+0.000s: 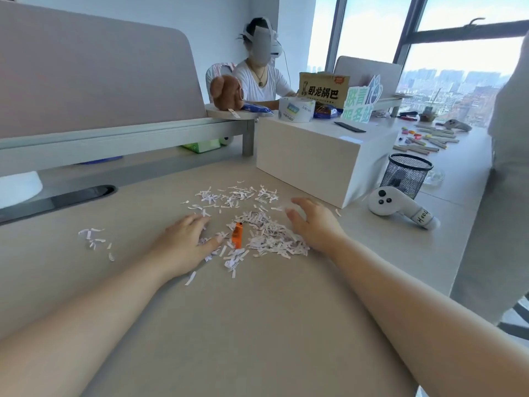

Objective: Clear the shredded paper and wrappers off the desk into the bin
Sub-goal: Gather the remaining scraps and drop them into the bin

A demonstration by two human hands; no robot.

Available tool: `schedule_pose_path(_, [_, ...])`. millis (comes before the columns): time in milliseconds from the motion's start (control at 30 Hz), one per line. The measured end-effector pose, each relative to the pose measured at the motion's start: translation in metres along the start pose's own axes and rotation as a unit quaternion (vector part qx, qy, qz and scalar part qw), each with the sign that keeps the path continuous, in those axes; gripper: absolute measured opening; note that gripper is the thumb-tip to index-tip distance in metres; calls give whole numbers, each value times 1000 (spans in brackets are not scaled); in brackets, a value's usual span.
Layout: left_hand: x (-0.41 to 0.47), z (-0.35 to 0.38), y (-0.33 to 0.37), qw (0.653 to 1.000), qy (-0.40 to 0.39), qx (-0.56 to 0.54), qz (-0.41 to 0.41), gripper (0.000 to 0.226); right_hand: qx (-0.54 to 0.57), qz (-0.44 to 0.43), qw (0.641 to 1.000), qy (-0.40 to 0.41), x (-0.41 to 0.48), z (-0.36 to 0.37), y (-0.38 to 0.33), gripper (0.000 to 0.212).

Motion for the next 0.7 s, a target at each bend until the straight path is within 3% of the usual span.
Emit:
schedule_pose_path(67, [1, 0, 0, 1000, 10, 9, -5, 61, -58, 49, 997, 28, 11, -8, 23, 53])
schedule_pose_path(233, [2, -1, -2, 999, 7, 27, -22, 59, -105, 63, 991, -49, 21, -2, 32, 61])
schedule_pose_path(400, [0, -2, -2, 999, 13, 2, -32, 55, 13, -50, 991, -127, 6, 18, -4, 43])
schedule_pose_path(467, [-1, -3, -2, 999, 17, -5, -36, 54, 67, -66, 991, -96, 4, 14, -10, 37])
schedule_pose_path(567, [0, -3, -3, 999, 24, -6, -39, 53, -15, -34, 998, -44, 24, 3, -2, 41])
schedule_pose_path(633, [0, -3, -5, 999, 32, -5, -43, 52, -113, 8, 991, -72, 41, 7, 5, 45])
schedule_pose_path(700, [1, -4, -6, 998, 34, -2, -46, 51, -139, 1, 984, -113, 49, 17, 1, 44])
Point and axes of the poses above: each hand's wrist, its own x-axis towards the middle knuckle, its own z-axis out of the palm, y = z × x, the point moved 3 cm from there along x, towards the middle knuckle, and after that the axes turned 10 degrees about z, right-handed, at the moved point
